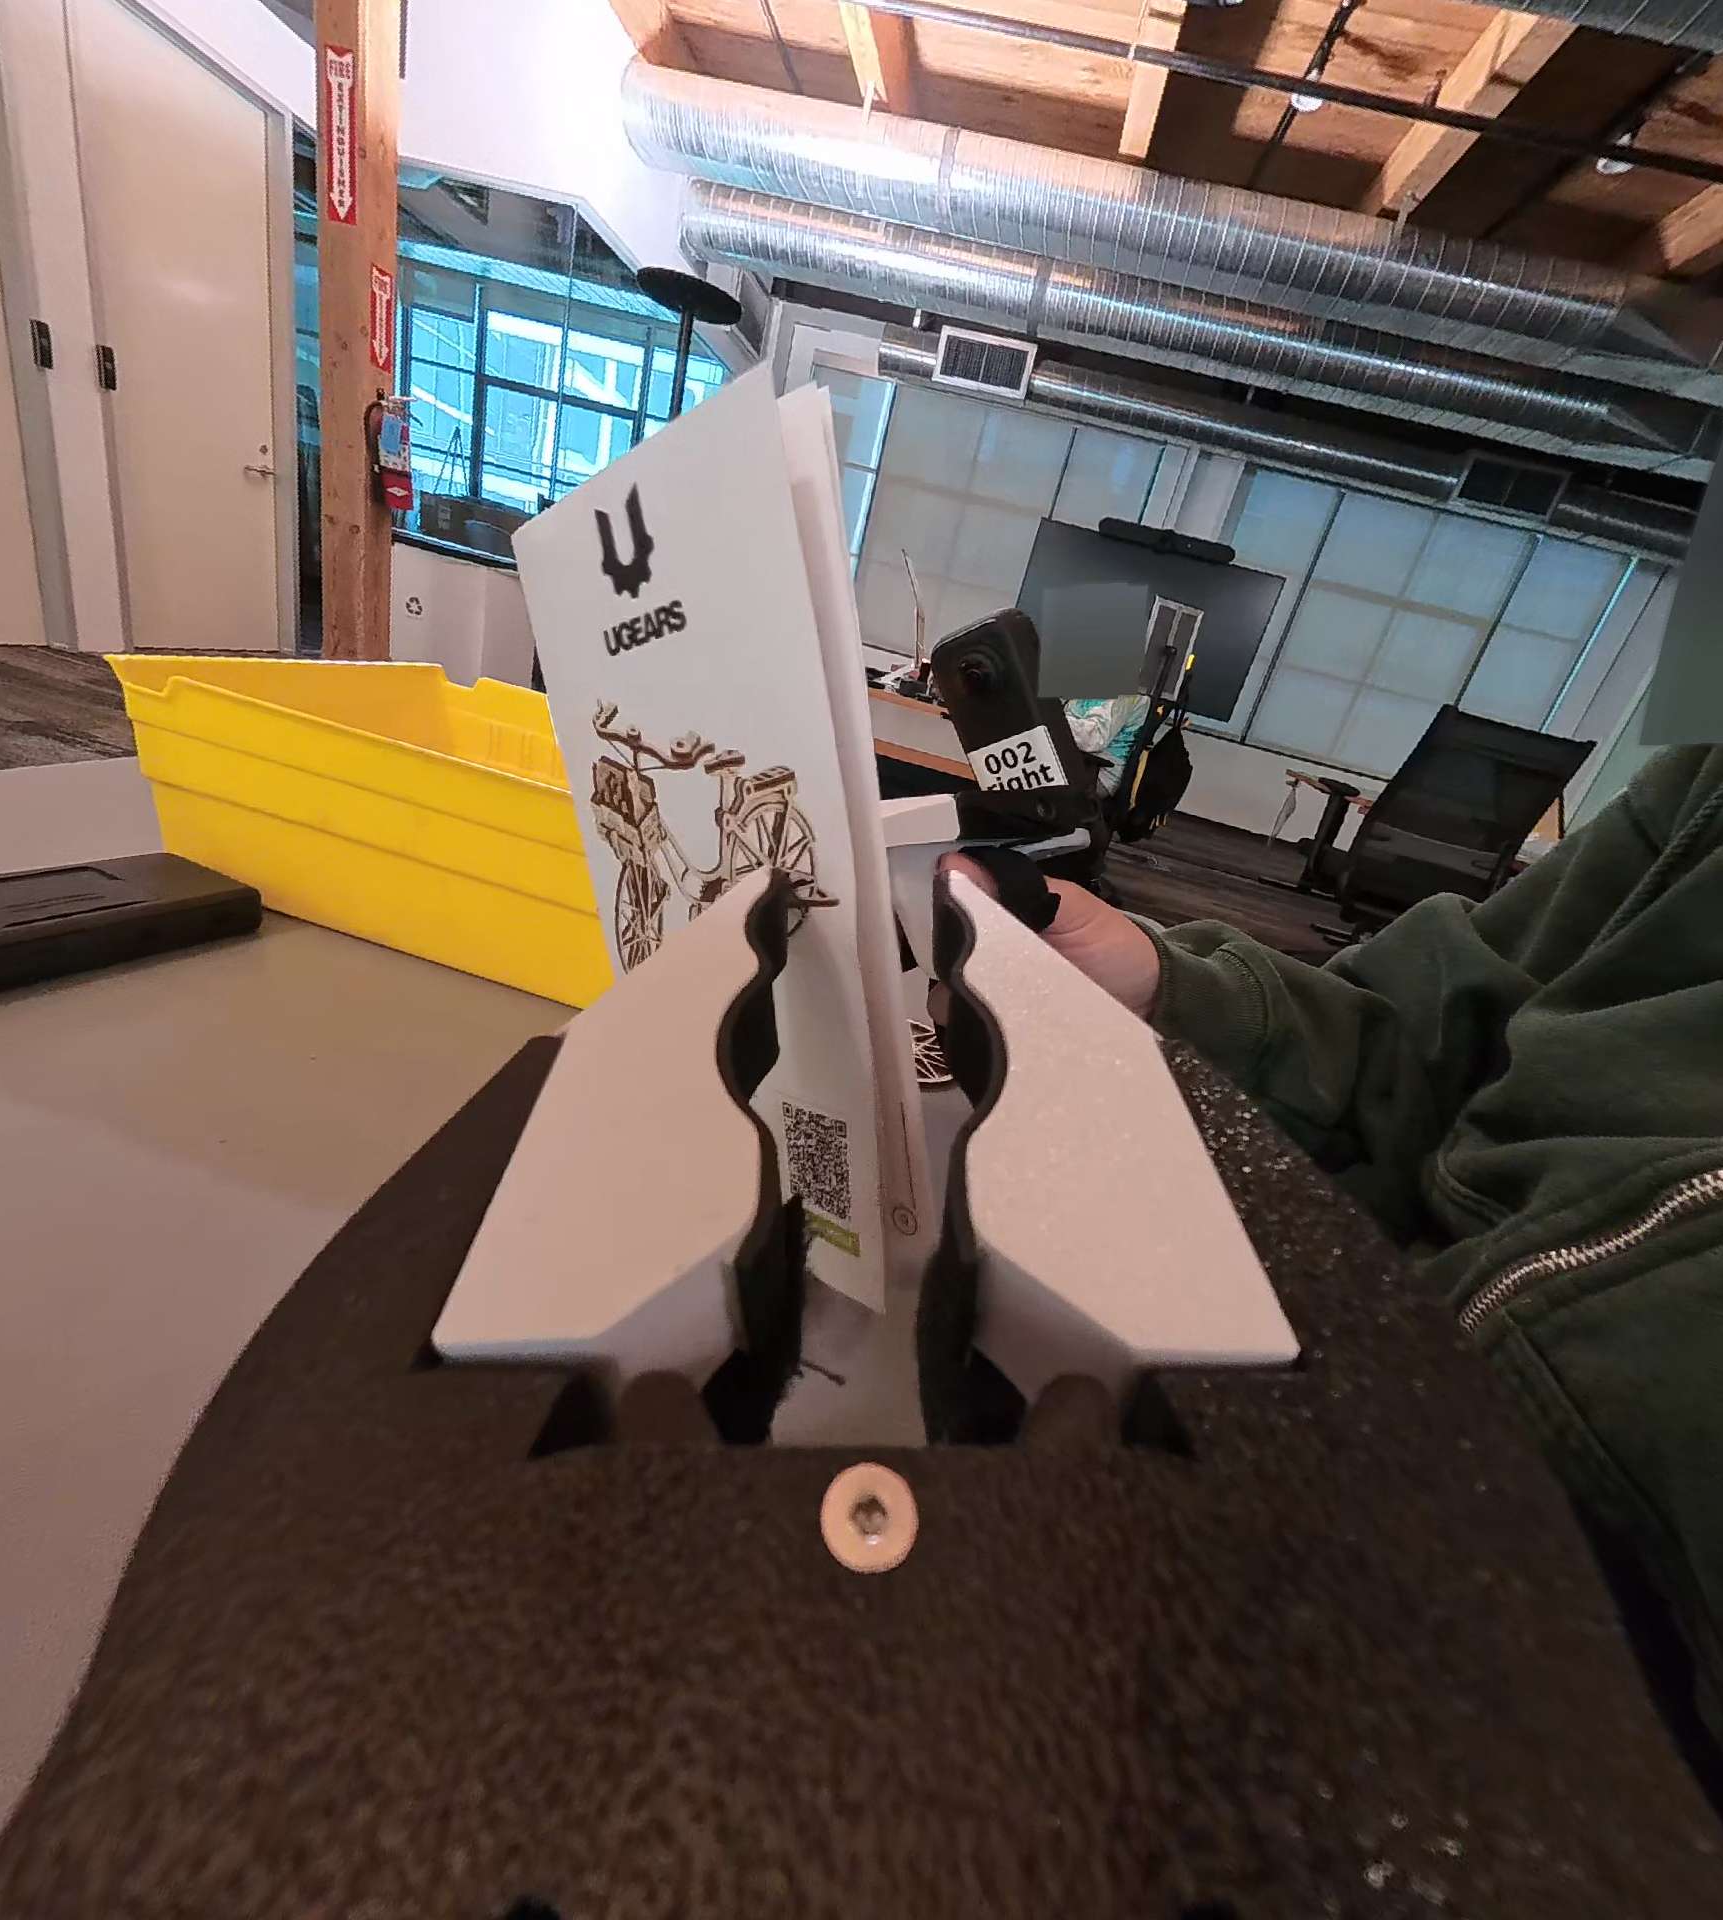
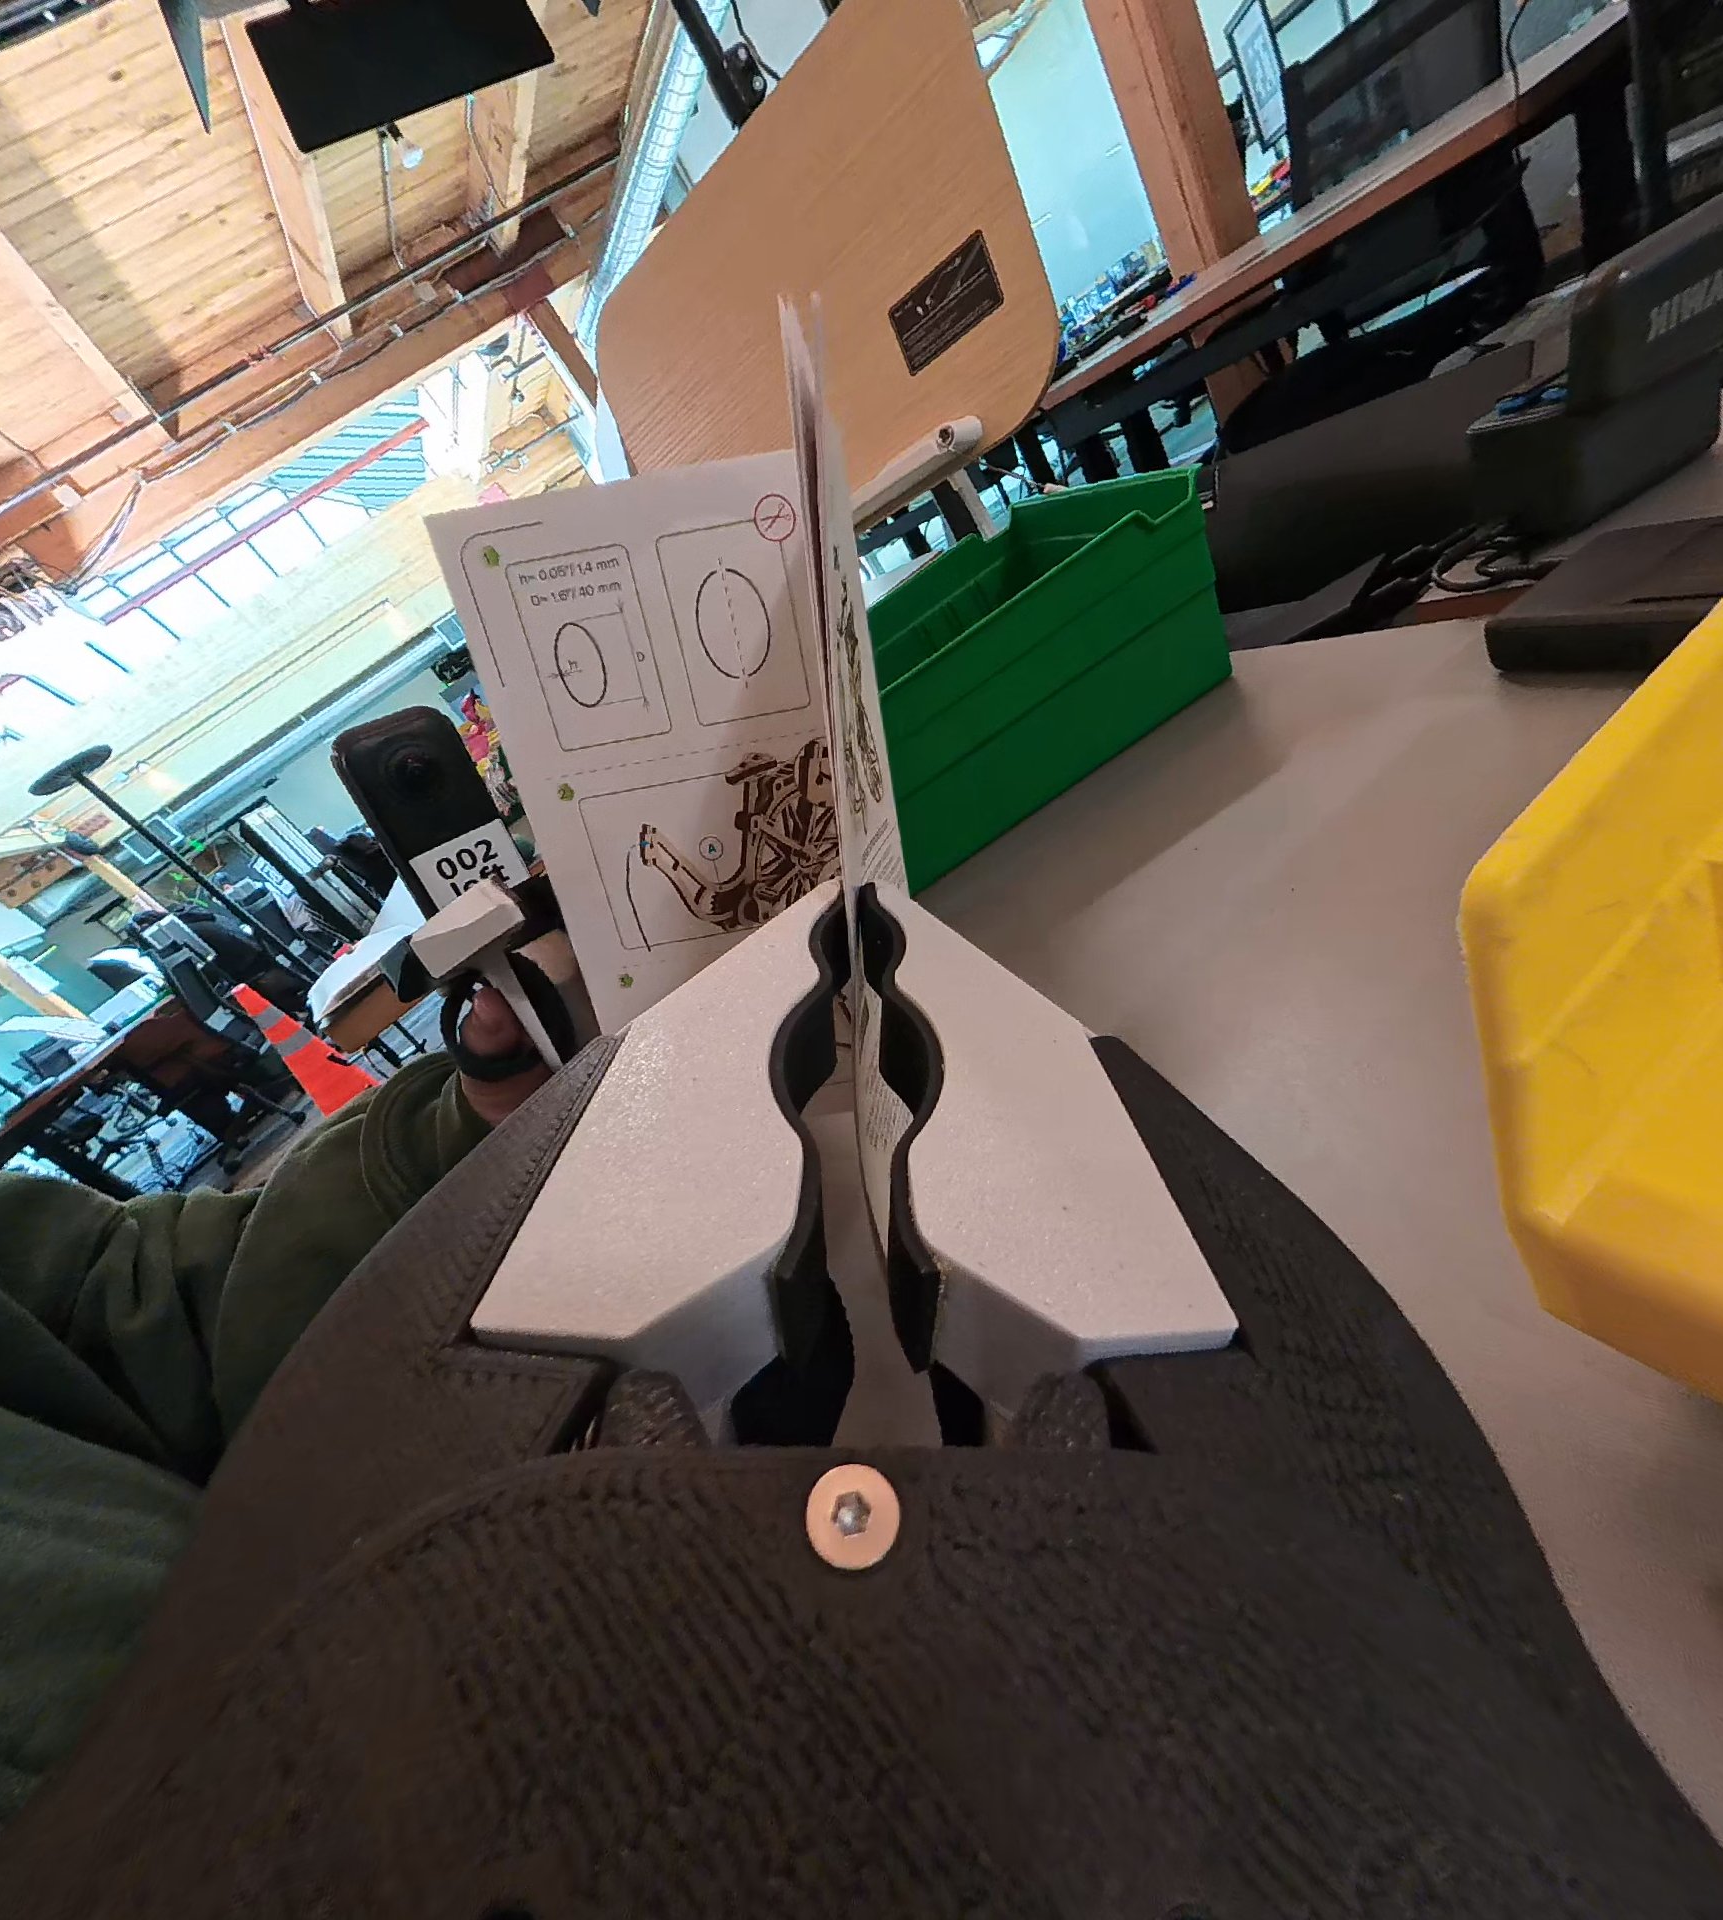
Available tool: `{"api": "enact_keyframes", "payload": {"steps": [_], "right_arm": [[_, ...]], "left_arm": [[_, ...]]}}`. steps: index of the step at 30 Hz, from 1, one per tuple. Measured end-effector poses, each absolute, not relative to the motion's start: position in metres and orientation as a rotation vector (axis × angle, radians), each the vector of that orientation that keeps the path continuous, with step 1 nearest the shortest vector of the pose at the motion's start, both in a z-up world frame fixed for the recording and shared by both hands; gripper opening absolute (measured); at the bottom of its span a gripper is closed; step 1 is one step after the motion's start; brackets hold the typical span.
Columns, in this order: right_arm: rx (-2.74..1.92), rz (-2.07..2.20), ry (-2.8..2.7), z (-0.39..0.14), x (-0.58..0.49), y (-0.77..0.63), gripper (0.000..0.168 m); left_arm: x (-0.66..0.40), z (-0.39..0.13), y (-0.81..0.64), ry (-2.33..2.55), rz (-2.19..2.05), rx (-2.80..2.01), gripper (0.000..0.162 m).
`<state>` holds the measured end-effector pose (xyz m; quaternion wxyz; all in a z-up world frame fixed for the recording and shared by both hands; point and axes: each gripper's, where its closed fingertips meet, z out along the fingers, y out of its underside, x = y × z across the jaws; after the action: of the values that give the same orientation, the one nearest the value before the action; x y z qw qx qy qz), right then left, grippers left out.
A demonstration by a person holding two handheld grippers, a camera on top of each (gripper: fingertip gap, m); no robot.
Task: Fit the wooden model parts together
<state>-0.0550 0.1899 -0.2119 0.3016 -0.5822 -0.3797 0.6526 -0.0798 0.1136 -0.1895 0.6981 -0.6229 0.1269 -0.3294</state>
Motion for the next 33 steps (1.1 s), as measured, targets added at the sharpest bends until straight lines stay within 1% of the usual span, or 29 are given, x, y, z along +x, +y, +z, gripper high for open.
{"api": "enact_keyframes", "payload": {"steps": [12, 19, 25, 30, 33], "right_arm": [[-1.542, 1.740, -1.004, -0.2108, -0.0545, 0.1899, 0.000], [-1.543, 1.749, -1.002, -0.2107, -0.0545, 0.1898, 0.000], [-1.547, 1.757, -1.005, -0.2115, -0.0550, 0.1893, 0.000], [-1.557, 1.766, -1.010, -0.2138, -0.0563, 0.1878, 0.000], [-1.562, 1.769, -1.018, -0.2153, -0.0572, 0.1862, 0.000]], "left_arm": [[-0.0793, -0.1880, 0.1125, 0.289, -0.734, -1.380, 0.025], [-0.0768, -0.1884, 0.1115, 0.299, -0.755, -1.380, 0.017], [-0.0764, -0.1889, 0.1116, 0.299, -0.758, -1.382, 0.014], [-0.0732, -0.1899, 0.1106, 0.317, -0.770, -1.387, 0.000], [-0.0707, -0.1906, 0.1101, 0.326, -0.787, -1.389, 0.000]]}}
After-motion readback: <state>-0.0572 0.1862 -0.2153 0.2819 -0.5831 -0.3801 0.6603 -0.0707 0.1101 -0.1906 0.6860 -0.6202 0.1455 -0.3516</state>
